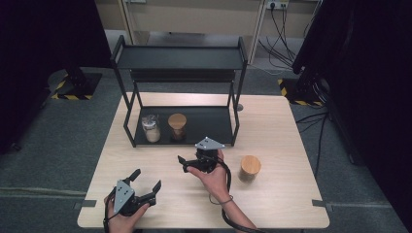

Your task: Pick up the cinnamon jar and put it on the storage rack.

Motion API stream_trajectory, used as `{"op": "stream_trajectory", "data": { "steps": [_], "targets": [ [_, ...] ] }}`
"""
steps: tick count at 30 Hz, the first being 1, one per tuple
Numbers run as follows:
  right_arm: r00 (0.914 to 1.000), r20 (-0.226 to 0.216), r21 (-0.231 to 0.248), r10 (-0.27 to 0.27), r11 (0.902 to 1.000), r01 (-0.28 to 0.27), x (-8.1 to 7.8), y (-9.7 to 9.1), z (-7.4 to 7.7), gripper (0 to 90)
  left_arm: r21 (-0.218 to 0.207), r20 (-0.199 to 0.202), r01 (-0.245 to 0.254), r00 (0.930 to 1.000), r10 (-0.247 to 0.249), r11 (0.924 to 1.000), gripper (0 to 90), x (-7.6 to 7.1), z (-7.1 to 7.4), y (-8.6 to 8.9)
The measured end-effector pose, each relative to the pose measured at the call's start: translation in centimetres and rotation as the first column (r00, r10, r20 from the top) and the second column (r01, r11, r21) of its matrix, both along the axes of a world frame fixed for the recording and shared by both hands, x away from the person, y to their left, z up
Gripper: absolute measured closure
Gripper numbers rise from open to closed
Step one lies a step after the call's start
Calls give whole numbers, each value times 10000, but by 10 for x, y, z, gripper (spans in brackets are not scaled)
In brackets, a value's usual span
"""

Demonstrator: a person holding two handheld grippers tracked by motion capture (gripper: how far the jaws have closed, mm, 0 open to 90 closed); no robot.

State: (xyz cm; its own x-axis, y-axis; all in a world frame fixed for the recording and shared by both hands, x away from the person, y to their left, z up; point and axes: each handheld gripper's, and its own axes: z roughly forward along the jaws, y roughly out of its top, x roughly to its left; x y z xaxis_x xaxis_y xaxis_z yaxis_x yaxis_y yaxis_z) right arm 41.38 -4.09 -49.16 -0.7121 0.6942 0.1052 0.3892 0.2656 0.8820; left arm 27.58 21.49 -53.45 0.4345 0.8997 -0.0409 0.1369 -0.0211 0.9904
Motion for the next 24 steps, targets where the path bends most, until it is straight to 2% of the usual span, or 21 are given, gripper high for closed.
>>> {"op": "stream_trajectory", "data": {
  "steps": [24],
  "targets": [
    [9998, -58, 9, 207, 9998, -207, -21, -13, -4, 18, -7, -2, -24, 10000, 24, 10000, 127, 0, 0, 0]
  ]
}}
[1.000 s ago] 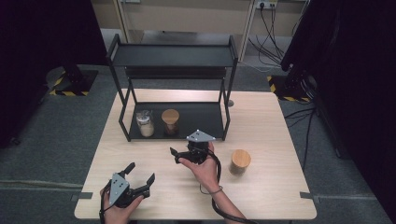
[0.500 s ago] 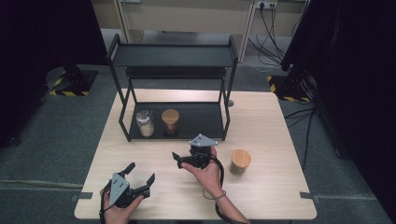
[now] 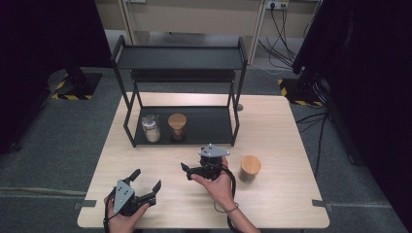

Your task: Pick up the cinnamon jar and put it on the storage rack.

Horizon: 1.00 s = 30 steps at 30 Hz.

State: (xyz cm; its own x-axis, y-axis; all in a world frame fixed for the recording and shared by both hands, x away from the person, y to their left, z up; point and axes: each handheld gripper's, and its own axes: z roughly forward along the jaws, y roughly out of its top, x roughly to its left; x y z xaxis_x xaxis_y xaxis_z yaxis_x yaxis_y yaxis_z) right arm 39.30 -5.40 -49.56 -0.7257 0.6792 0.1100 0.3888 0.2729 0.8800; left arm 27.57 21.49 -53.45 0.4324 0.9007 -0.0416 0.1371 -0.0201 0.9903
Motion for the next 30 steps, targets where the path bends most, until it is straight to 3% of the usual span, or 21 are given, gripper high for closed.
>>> {"op": "stream_trajectory", "data": {
  "steps": [30],
  "targets": [
    [9995, -116, 8, 278, 9996, -278, -28, -16, -9, 18, 44, 47, -10, 10000, 10, 10000, 127, -1, 0, 0]
  ]
}}
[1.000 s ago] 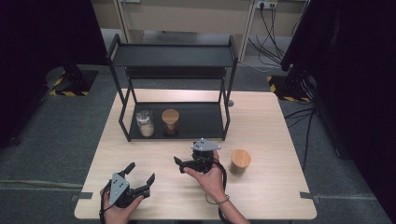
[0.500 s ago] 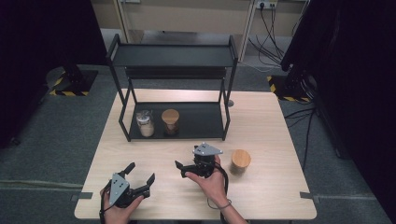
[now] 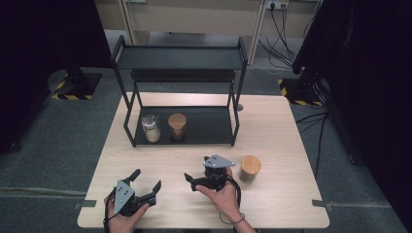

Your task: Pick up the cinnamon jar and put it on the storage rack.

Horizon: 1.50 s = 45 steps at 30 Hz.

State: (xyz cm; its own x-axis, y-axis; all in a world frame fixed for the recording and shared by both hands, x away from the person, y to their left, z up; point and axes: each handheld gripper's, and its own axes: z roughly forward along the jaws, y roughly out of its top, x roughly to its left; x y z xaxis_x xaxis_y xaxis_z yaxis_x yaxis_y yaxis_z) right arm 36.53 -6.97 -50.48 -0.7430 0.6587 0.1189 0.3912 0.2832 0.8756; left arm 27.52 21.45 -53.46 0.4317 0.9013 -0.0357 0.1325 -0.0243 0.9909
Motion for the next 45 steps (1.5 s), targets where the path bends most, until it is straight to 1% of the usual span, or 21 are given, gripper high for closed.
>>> {"op": "stream_trajectory", "data": {
  "steps": [17, 28, 35, 41, 45],
  "targets": [
    [9996, -174, 28, 231, 9997, -231, -16, -13, -6, 18, -5, -2, -13, 10000, 13, 10000, 127, 0, 0, 0],
    [9981, -225, 23, 565, 9984, -565, -23, -24, -8, 19, -6, 0, -25, 10000, 25, 10000, 127, 0, 0, 0],
    [9982, -263, -89, 542, 9985, -545, -31, -30, -11, 26, 1, 9, -31, 10000, 31, 10000, 127, 0, 0, 0],
    [9984, -275, -59, 484, 9988, -486, -41, -36, -13, 27, -6, 17, -40, 10000, 40, 10000, 127, 0, 0, 0],
    [9982, -307, -50, 511, 9987, -513, -45, -41, -12, 27, 13, 22, -43, 10000, 43, 10000, 128, 0, 0, 0]
  ]
}}
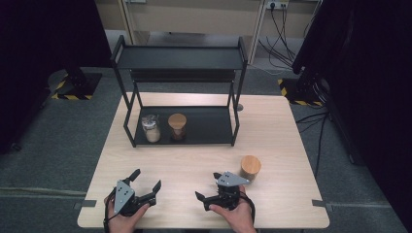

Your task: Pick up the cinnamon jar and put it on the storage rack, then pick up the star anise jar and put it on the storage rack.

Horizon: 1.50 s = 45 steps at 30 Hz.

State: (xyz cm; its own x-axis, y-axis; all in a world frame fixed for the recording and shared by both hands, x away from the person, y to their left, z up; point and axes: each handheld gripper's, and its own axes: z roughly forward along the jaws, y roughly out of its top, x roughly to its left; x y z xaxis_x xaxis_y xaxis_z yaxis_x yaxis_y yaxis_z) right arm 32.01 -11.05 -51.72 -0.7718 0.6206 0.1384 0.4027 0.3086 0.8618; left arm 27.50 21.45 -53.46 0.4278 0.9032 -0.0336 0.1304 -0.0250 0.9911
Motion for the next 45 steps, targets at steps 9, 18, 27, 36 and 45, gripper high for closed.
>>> {"op": "stream_trajectory", "data": {
  "steps": [9, 18, 27, 36, 45],
  "targets": [
    [9999, -134, 52, 3, 10000, -2, -6, -16, 2, 28, -5, -2, -8, 10000, 8, 10000, 127, 0, 0, 0],
    [9995, -140, 51, -283, 9996, 284, -18, -42, 3, 30, -33, -8, -30, 10000, 30, 10000, 127, 0, 0, 0],
    [9975, -166, 183, -688, 9974, 691, -32, -65, 3, 31, -53, 1, -48, 10000, 48, 10000, 127, 0, 0, 0],
    [9922, 18, 507, -1246, 9909, 1243, -41, -87, 12, 31, -48, -34, -54, 10000, 53, 10000, 127, 0, 0, 0],
    [9822, 263, 555, -1859, 9813, 1842, -48, -104, 17, 31, -91, -18, -31, 10000, 31, 10000, 127, 0, 0, 1]
  ]
}}
